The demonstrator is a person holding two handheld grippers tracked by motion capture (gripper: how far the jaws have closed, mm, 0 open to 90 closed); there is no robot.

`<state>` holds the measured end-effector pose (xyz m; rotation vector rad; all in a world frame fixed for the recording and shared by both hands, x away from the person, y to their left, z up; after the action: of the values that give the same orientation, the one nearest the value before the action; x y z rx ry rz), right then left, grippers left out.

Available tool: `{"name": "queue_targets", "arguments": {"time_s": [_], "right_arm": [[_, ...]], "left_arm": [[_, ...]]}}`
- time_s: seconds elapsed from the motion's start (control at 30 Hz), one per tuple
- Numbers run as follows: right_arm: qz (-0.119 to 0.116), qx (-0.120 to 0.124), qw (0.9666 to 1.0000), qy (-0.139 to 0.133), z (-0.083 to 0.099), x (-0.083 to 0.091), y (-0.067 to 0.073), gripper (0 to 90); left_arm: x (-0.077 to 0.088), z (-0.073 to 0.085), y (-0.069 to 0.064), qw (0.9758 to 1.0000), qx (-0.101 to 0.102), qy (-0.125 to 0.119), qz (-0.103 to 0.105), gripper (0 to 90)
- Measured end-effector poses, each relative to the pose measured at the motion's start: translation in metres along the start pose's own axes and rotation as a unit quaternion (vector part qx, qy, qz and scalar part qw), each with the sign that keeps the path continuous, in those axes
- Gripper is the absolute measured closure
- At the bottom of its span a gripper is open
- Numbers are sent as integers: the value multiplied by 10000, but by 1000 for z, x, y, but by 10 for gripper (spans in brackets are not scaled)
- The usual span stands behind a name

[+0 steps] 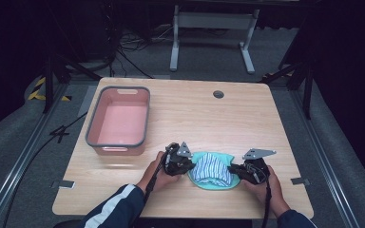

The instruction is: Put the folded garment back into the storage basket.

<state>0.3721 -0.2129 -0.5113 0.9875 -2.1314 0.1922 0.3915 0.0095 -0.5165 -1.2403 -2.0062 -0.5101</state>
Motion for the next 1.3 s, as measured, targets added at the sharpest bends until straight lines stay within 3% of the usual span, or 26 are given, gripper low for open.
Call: {"name": "queue_targets", "arguments": {"time_s": [0.73, 1.0, 1.3], "right_arm": [[64, -37, 9984, -560, -19, 24, 5, 850], [35, 85, 9982, -593, -29, 21, 10, 850], [-96, 118, 9979, -629, -46, 10, 13, 851]], "left_arm": [[27, -18, -5, 9993, -98, -354, 27, 835], [34, -18, -3, 9994, -143, -304, -11, 837], [50, -16, 12, 9989, 43, -424, -175, 838]]}}
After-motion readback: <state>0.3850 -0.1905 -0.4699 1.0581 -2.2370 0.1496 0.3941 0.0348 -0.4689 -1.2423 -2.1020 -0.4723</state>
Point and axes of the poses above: each handheld gripper's, and its own axes: x roughly backward along the jaws, z roughly out of its underside, y roughly to its left, the point moved 6 cm from there along -x, roughly forward along the jaws, and after that the axes turned 3 degrees about -z, right-handed, at the moved point
